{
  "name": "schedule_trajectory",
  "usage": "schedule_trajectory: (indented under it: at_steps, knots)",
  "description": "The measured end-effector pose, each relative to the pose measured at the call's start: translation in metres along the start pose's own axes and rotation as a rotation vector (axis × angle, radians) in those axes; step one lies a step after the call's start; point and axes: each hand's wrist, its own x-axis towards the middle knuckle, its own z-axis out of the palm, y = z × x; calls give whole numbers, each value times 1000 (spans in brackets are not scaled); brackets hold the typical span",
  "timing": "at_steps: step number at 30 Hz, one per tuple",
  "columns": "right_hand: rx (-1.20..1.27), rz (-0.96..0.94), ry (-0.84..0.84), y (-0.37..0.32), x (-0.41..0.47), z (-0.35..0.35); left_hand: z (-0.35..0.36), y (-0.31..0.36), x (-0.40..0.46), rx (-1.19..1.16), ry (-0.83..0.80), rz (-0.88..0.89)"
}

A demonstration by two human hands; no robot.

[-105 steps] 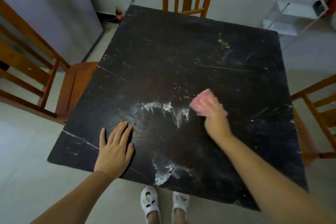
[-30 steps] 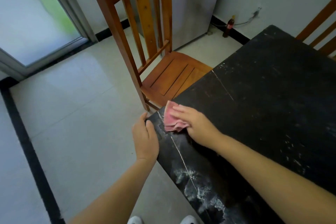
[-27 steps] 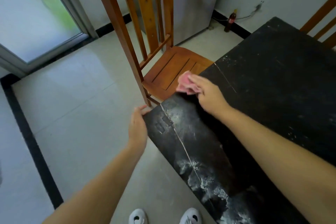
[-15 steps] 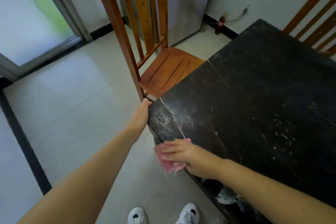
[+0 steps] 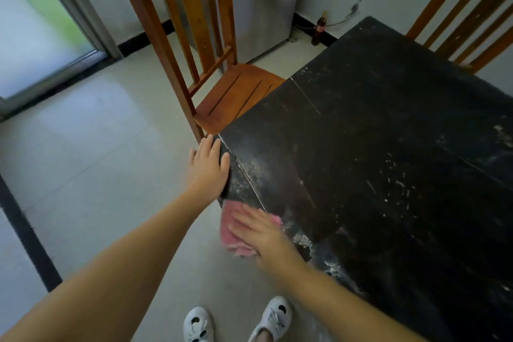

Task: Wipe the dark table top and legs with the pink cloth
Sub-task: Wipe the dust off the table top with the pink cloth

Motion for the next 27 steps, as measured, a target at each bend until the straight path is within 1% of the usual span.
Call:
schedule_trajectory:
  at_steps: [1,2,4,7,8,9,11,15,16,17,18,20,21,23,25,26,27]
  knots:
    - [92,19,-45,-6,-8,-3,2,4,-4,23,-9,39]
    - [184,96,-43,-6,-10,-15,4,6,-6,40,-31,60]
    - [251,273,151,10,-10,-48,6,9,-8,86,-79,65]
    - [139,610,406,65,-9,-98,9,9,-10,167,-125,52]
    - [62,657,419,74,-11,-103,11,9,-11,207,-139,51]
    - [-7,668,379,76,-14,-97,14,10,-12,249,-153,52]
    - [-40,598,302,58,-20,-67,17,11,-11,309,-172,55]
    - [-69,267,242,-15,-28,-8,15,11,-9,306,-202,55]
    - [-15,236,222,-27,-31,-3,14,10,-10,303,-210,60]
    - [53,291,214,-35,-35,-8,13,9,-10,299,-219,66]
    - [59,333,273,-33,-41,-17,13,8,-12,299,-225,73]
    - [138,511,504,-23,-53,-51,16,12,-17,308,-223,98]
    - [152,643,601,-12,-63,-70,19,16,-21,325,-218,120]
    - [89,849,703,18,-92,-97,28,23,-30,375,-188,193]
    - [-7,964,679,38,-118,-93,35,25,-36,407,-135,251]
    - [-42,977,647,42,-124,-80,36,25,-37,417,-112,260]
    - [-93,923,602,40,-126,-63,38,24,-37,427,-95,261]
